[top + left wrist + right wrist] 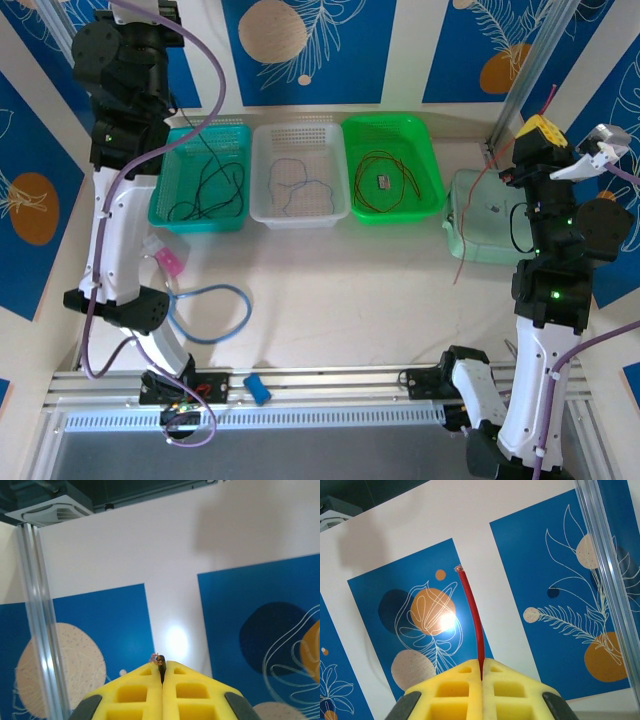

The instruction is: Untangle the cables

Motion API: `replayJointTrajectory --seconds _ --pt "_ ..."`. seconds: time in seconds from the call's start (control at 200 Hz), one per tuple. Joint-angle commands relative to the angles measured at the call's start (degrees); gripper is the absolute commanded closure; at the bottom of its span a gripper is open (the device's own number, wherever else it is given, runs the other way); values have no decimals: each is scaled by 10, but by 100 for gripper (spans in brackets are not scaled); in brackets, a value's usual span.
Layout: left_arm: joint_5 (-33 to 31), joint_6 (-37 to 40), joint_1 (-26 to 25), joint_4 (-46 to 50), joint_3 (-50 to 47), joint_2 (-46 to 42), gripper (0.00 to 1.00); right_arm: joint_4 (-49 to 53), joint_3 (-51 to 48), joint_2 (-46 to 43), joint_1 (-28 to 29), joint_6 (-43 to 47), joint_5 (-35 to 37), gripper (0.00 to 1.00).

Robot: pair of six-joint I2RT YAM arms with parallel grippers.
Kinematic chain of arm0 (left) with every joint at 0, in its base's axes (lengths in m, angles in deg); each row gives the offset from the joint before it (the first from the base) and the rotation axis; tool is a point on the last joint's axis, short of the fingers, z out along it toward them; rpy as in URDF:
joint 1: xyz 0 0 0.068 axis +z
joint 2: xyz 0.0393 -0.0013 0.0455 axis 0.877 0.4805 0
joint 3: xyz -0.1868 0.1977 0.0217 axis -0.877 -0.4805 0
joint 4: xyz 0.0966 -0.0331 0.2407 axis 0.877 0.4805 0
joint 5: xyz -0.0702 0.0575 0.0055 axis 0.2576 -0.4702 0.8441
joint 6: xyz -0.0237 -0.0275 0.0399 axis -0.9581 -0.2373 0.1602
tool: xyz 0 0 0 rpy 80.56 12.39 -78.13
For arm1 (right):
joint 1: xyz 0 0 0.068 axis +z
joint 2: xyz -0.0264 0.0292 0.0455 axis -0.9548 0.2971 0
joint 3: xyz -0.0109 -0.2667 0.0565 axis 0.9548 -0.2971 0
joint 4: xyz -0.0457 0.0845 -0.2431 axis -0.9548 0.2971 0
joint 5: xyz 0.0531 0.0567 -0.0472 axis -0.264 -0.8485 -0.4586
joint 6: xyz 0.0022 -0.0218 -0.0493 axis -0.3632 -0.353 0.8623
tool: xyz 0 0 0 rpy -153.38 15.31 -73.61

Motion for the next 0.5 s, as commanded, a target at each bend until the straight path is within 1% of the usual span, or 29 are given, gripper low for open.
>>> replayJointTrajectory --seconds 0.0,0.105,0.235,0.325,0.495 --pt "-45 45 17 2 -51 6 100 0 9 -5 4 9 8 100" --pt "-58 48 21 13 -105 3 100 1 10 -6 5 12 8 100" --pt "-99 78 22 14 -147 18 100 4 11 -7 6 16 9 100" --pt "-108 95 22 11 -176 25 100 5 12 -8 6 18 9 100" --pt "-102 52 22 29 -204 19 100 7 15 -7 8 23 11 100"
